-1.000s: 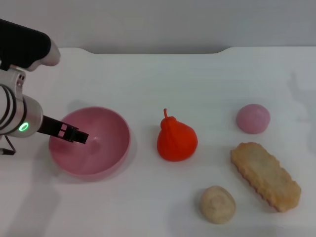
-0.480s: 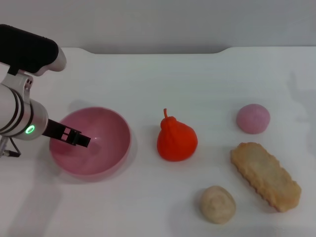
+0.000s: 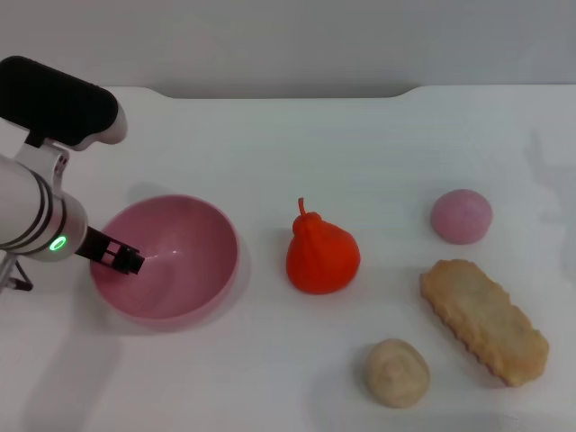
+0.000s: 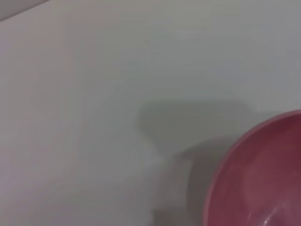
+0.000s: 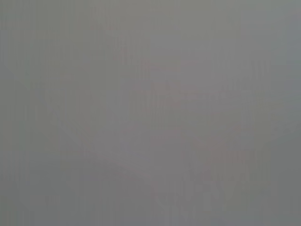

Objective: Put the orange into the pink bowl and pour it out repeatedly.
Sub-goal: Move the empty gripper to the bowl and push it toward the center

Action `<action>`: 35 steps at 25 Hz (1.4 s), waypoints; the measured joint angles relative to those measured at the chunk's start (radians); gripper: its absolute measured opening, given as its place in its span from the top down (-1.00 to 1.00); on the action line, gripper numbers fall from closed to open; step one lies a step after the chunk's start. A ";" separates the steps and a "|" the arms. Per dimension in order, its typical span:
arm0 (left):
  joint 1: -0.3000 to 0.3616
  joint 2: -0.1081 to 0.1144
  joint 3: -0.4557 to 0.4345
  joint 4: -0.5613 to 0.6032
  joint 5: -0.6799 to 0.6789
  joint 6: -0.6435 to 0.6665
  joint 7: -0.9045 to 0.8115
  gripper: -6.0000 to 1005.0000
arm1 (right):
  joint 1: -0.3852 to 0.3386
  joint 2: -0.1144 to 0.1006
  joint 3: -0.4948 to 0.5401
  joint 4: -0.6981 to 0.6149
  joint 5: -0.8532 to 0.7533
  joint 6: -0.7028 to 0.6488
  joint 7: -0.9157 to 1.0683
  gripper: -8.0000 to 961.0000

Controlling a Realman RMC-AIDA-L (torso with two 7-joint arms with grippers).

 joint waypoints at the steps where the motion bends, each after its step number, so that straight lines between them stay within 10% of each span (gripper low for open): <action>1: -0.004 0.000 0.003 -0.002 0.001 0.000 0.000 -0.17 | 0.000 0.000 0.000 -0.001 -0.001 0.000 0.000 -0.70; 17: -0.013 0.000 0.015 -0.005 0.007 0.035 0.007 0.72 | -0.002 0.002 -0.003 -0.010 -0.010 -0.001 0.000 -0.70; 35: -0.014 0.000 -0.010 0.031 0.007 0.094 -0.018 0.85 | -0.003 0.002 -0.005 -0.048 -0.011 0.064 0.000 -0.70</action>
